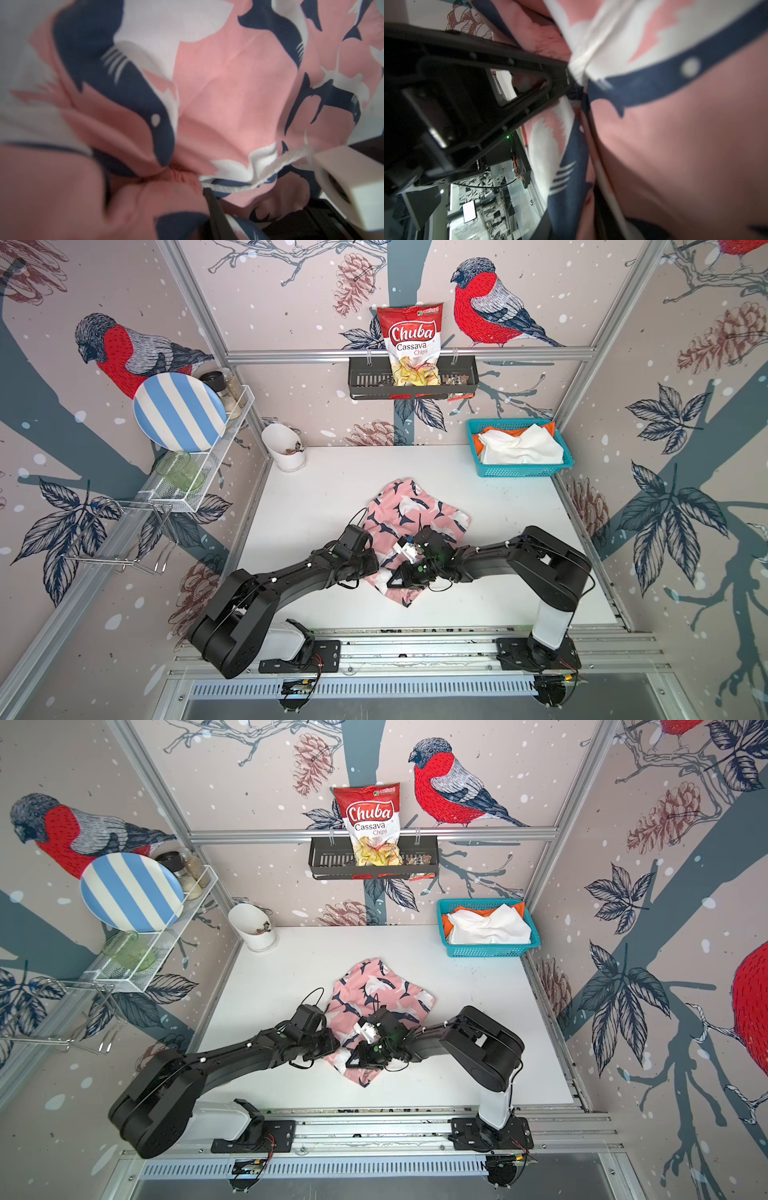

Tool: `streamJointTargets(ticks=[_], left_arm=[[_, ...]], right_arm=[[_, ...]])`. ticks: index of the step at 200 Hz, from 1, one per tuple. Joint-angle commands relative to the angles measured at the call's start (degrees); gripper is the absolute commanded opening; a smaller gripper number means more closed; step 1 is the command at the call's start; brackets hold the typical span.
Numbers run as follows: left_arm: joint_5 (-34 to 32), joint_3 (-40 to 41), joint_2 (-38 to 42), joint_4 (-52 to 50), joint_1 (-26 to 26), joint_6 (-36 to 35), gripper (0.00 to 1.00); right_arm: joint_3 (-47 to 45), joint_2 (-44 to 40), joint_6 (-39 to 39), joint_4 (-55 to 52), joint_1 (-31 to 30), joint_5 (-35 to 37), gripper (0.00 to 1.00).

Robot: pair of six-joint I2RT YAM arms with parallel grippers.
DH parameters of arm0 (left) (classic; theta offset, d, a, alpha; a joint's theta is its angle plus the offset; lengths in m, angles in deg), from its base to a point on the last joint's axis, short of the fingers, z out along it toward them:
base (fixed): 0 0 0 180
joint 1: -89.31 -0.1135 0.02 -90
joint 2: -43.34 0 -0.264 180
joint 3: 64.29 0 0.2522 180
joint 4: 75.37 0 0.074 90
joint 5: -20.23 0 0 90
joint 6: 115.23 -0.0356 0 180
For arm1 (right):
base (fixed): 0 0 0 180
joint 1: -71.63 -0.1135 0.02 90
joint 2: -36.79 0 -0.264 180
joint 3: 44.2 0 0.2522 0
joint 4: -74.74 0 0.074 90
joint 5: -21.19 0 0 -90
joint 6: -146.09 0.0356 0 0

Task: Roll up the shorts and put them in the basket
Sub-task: Roll the shorts at the center of the board.

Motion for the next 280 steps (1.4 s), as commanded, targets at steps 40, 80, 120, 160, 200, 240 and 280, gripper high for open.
streamJointTargets(ticks=[40, 80, 120, 160, 200, 240, 280], left_arm=[[-3.73, 1.94, -3.13, -3.73, -0.5, -0.37, 0.29], [-3.33, 1.22, -3.29, -4.45, -0.53, -0.85, 0.29], [-3.15, 1.0, -2.91, -4.97, -0.53, -0.79, 0.29], [-3.31, 0.44, -1.79, -6.12, -0.5, -0.59, 0.31], [-3.8, -0.69, -0.85, -7.82, -0.67, -1.1, 0.33], [-3.91, -1.73, 0.63, -8.98, -3.83, -2.73, 0.38], [-4.89, -5.84, 0.01, -10.78, -7.49, -6.91, 0.42]], right_arm=[[6.61, -13.61, -22.01, -25.92, -7.38, 36.31, 0.5], [10.82, -15.34, -36.96, -28.53, -17.79, 54.22, 0.59], [11.44, -12.34, -46.47, -25.18, -24.08, 60.41, 0.72], [10.92, -4.94, -46.72, -23.38, -24.05, 59.53, 0.75], [9.65, -0.01, -44.62, -23.78, -22.16, 56.9, 0.72], [8.07, -0.45, -40.83, -24.05, -18.56, 51.13, 0.35], [7.98, -4.2, -36.03, -24.14, -15.58, 38.53, 0.02]])
